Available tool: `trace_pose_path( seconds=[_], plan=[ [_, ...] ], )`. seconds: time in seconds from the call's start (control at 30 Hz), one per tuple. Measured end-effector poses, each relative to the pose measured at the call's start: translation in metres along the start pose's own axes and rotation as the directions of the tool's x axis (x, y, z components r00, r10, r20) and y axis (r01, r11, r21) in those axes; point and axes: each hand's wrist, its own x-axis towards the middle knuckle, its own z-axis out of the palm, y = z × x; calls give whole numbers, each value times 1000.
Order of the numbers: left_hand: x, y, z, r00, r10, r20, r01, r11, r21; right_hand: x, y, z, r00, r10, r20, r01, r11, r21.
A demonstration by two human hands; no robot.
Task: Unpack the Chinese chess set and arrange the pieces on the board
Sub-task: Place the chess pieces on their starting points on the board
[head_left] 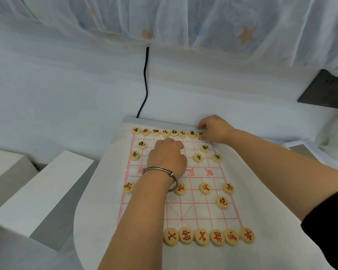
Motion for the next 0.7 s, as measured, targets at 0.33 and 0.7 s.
trace_pose_path(
  seconds=[0.33, 0.7],
  plan=[
    [-4, 33, 12, 1000, 7, 23, -8, 999, 45, -39, 9, 7, 995, 23, -100, -18, 999, 48],
    [2, 33, 13, 999, -39, 3, 38, 998, 40, -34, -13, 7, 997, -71, 18, 72, 997, -16]
  ],
)
